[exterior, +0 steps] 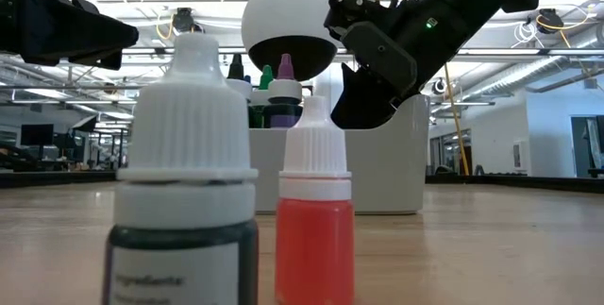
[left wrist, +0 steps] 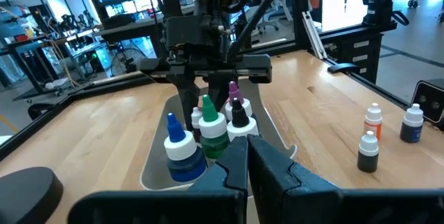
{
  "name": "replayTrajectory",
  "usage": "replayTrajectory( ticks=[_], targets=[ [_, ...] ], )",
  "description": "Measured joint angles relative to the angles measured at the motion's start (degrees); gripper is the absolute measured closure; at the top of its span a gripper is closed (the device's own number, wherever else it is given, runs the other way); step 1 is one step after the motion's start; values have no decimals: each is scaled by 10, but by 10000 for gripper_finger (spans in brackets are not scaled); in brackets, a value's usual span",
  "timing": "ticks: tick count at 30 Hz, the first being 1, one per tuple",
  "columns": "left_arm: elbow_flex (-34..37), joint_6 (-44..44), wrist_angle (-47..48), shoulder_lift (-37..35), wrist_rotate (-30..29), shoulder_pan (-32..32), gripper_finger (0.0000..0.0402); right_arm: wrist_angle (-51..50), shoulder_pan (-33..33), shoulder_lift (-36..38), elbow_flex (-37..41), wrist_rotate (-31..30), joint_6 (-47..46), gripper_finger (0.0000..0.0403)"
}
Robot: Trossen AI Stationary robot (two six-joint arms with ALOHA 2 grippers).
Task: Pick & Place food coloring
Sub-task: Put the small orange food coloring bottle into the gray bin, then put the small green food coloring bottle into the gray bin
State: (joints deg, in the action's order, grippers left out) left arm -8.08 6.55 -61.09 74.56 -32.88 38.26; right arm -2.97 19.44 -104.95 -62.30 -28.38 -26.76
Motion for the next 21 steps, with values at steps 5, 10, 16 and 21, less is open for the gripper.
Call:
replayTrajectory(
  ticks=[5,10,16,21],
  targets=[
    [0,4,0,0,0,0,382,0,0,0,0,-5,3,301],
    [0,8,0,0,0,0,382,-1,0,0,0,-18,4,291],
    [0,4,0,0,0,0,382,0,1,5,0,-18,5,293],
    [0,4,0,0,0,0,382,-3,11,46,0,-16,14,295]
  ],
)
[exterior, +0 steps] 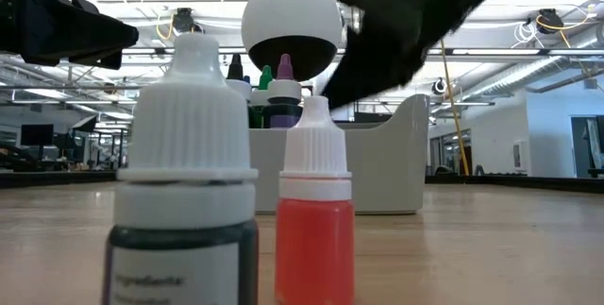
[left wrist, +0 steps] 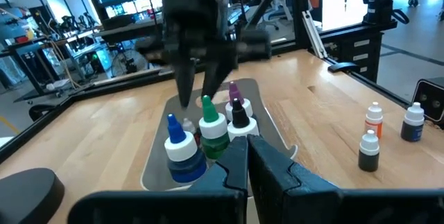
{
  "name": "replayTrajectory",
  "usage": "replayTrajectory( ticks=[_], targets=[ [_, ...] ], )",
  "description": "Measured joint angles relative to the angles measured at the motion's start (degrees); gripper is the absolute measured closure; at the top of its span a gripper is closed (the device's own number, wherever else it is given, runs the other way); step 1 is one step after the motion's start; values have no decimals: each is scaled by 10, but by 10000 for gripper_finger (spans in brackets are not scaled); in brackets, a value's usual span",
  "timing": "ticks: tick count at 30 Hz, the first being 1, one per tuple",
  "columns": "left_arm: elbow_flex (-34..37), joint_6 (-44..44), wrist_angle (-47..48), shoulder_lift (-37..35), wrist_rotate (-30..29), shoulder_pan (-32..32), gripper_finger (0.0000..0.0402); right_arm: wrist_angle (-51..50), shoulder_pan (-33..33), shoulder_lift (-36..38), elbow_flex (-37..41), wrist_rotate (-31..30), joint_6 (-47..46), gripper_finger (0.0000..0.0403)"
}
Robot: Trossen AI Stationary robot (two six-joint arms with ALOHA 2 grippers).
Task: Pick & Place food coloring
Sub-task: Put the small green food coloring bottle into the gray bin
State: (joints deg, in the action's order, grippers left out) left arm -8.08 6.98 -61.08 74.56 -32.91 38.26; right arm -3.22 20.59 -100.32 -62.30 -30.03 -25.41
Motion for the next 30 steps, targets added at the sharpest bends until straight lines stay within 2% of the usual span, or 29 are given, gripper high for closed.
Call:
replayTrajectory(
  ticks=[6,10,14,16,18,23,30],
  targets=[
    [0,0,0,0,0,0,382,1,41,88,0,-2,43,314],
    [0,-20,0,0,9,0,382,-19,88,128,0,-4,56,349],
    [0,3,0,0,52,0,382,-30,138,131,16,-79,69,395],
    [-3,19,1,0,55,0,382,-17,155,131,40,-122,64,396],
    [-8,20,0,0,55,0,382,3,166,131,67,-140,61,392],
    [-14,20,0,0,57,0,382,102,181,130,139,-151,102,398],
    [-14,14,1,0,90,0,382,378,194,130,256,-149,255,402]
  ],
)
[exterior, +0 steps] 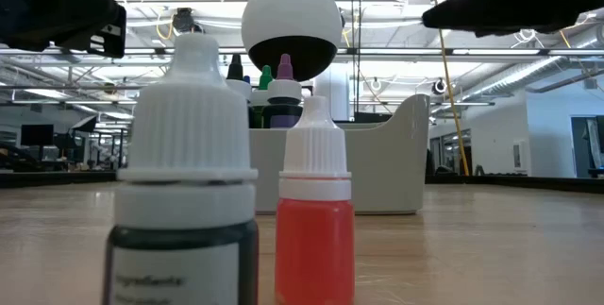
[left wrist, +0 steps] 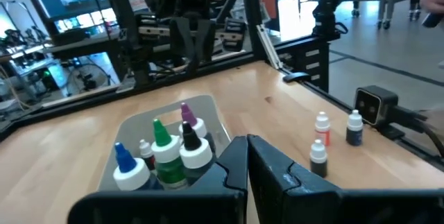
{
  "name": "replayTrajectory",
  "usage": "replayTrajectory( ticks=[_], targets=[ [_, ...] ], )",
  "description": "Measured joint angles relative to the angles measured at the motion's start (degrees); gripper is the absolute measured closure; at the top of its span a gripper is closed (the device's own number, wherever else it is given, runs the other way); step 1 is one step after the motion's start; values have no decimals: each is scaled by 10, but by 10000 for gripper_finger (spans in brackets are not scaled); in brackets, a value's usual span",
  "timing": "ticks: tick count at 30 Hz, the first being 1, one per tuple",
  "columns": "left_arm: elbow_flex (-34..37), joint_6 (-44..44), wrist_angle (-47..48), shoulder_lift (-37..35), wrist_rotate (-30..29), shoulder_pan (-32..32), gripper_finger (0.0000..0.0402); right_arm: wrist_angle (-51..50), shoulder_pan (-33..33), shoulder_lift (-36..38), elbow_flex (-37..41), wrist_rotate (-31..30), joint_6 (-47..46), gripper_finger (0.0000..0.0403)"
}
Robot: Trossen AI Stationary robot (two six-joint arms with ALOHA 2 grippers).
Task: Pick & Place food coloring
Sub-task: Put the small green food coloring bottle into the gray bin
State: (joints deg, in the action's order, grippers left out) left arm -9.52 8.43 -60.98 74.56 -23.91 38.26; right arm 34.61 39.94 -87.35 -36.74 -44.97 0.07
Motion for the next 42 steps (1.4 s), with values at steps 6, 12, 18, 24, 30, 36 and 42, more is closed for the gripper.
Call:
replayTrajectory(
  ticks=[6,12,18,24,30,36,42],
  targets=[
    [0,3,4,0,-1,0,382,98,-8,0,55,0,24,402],
    [0,-10,-22,0,-1,0,382,102,-24,0,67,0,8,402],
    [0,-2,-51,0,-1,14,382,105,-28,0,67,0,2,403],
    [0,16,-50,0,-42,33,382,126,-28,0,67,0,6,403],
    [-1,2,-51,0,-62,32,382,127,-28,0,67,0,20,403],
    [-36,-6,-11,0,-57,32,382,128,-33,0,67,0,20,403],
    [-88,-17,123,0,-57,32,382,128,-44,0,67,0,-2,403]
  ],
)
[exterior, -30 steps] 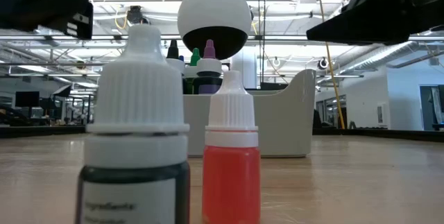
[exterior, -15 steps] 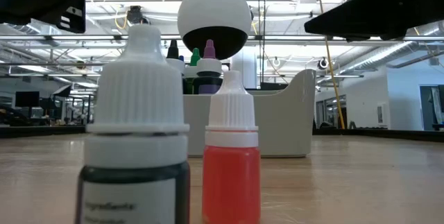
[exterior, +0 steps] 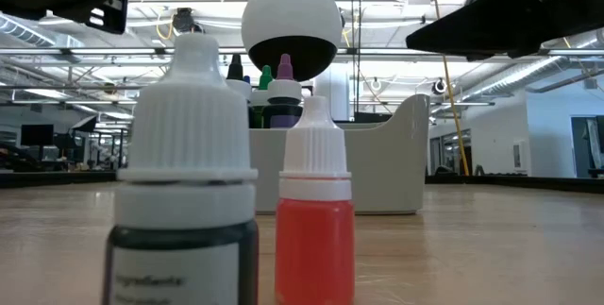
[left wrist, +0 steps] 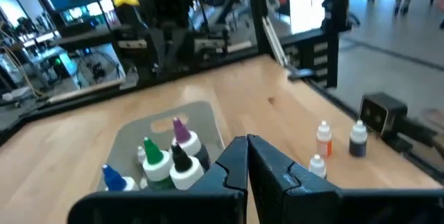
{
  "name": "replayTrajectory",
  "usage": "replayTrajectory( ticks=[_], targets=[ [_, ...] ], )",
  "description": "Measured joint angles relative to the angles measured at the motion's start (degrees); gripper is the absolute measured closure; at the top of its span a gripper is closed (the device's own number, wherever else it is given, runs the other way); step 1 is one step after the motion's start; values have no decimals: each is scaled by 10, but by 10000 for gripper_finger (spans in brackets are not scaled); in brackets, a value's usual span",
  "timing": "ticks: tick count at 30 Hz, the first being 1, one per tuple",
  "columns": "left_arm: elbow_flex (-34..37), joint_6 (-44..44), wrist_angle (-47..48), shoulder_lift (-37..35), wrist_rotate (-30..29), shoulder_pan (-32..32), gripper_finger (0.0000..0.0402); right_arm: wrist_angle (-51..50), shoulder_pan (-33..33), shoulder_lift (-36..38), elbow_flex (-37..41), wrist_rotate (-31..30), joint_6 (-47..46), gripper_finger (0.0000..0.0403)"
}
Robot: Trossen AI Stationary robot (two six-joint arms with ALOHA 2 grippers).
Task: Pick & Place food coloring
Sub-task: Put the small green food coloring bottle into the gray bin
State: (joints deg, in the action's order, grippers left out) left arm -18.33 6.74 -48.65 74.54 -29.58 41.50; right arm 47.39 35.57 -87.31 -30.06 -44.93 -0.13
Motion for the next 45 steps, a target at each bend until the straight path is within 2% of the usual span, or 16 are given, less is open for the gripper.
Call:
replayTrajectory(
  ticks=[5,10,12,17,24,27,31,36,40,45],
  targets=[
    [-52,-20,98,3,14,6,383,0,-4,0,0,0,-7,403],
    [-116,-26,158,37,-9,23,383,0,-4,0,0,0,-7,403],
    [-141,-26,170,58,-8,26,383,0,-4,0,0,0,-6,403],
    [-223,-11,239,131,41,34,383,0,-4,0,0,0,-7,403],
    [-338,30,269,238,44,33,378,-1,-4,0,0,2,-7,403],
    [-381,29,311,285,48,33,358,-1,-4,0,0,2,-7,403],
    [-431,25,369,335,48,32,310,-1,-4,0,0,2,-7,403],
    [-462,48,383,376,46,20,260,-1,-4,0,0,2,-7,403],
    [-469,46,385,385,38,6,243,-2,-5,0,0,2,-7,403],
    [-469,-11,420,385,47,-12,241,-4,-5,0,0,2,-7,403]
  ],
)
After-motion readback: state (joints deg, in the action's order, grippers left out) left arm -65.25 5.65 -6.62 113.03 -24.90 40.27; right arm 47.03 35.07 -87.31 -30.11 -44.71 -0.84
